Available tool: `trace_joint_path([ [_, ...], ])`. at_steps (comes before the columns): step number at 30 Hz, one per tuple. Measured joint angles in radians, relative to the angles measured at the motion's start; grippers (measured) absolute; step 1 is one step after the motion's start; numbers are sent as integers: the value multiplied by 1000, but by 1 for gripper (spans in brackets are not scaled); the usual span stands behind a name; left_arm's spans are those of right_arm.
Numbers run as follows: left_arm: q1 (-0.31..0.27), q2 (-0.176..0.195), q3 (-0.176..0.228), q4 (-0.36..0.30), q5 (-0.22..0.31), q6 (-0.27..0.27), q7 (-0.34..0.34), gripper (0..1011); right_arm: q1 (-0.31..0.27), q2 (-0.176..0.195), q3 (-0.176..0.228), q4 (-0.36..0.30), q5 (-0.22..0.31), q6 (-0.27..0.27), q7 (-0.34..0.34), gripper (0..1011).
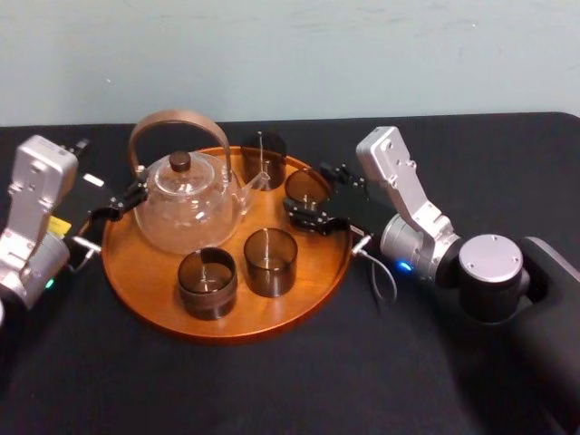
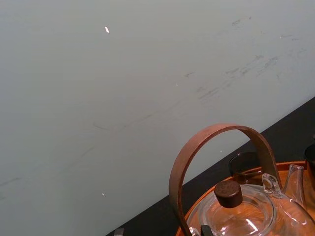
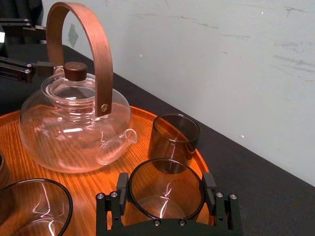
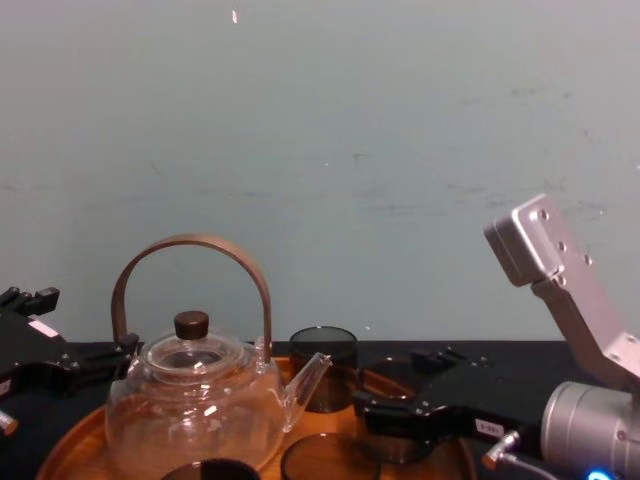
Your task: Pick up the glass from the table and place it on the tray.
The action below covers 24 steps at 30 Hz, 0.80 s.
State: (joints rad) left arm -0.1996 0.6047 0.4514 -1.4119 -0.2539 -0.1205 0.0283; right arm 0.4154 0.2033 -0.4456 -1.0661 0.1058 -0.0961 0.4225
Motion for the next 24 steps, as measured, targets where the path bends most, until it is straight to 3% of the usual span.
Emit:
trace_joint_path([
  [24, 0, 0, 0, 0, 0, 0, 0, 1010, 9, -14, -1, 46, -13, -17, -10, 924],
])
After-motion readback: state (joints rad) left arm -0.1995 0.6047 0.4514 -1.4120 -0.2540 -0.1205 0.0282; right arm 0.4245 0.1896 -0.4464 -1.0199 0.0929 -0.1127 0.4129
